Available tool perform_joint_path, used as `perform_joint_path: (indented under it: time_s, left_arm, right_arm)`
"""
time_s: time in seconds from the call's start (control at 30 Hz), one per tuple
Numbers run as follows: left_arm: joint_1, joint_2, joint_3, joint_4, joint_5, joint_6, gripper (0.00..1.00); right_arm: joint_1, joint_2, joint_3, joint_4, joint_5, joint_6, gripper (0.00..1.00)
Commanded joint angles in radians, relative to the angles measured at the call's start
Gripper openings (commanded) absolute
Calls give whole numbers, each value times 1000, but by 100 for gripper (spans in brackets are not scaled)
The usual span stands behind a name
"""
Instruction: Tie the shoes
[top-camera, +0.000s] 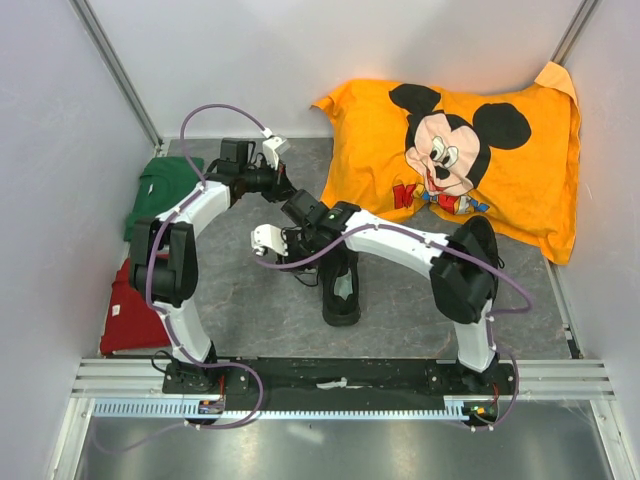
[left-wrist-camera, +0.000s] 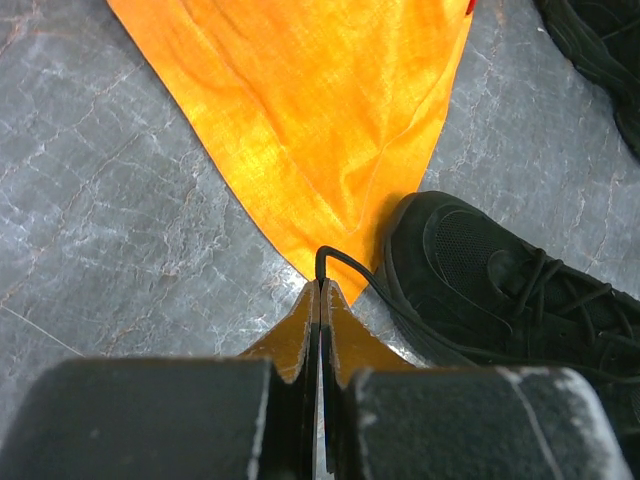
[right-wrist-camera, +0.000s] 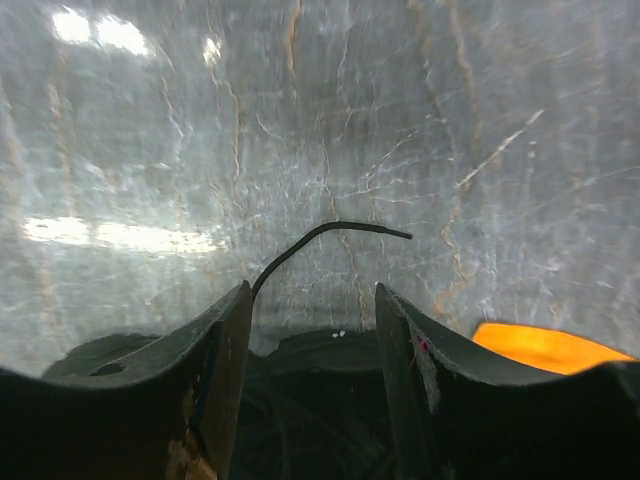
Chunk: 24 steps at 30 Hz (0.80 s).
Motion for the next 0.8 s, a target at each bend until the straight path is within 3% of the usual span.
perform_joint_path:
  time_s: [0.0, 0.53, 0.63, 0.77]
  left_arm:
    - [6, 6, -1, 44, 2, -46, 1]
    - [16, -5, -49, 81, -4, -67, 2]
    - [16, -5, -53, 82, -5, -70, 2]
    - [16, -10, -59, 88, -5, -75, 2]
  right_arm:
    - [8, 79, 81, -60, 40, -89, 60]
    - [10, 213, 63, -75, 17, -67, 58]
    - [10, 229, 54, -75, 25, -62, 52]
    - [10, 239, 58, -78, 13, -45, 36]
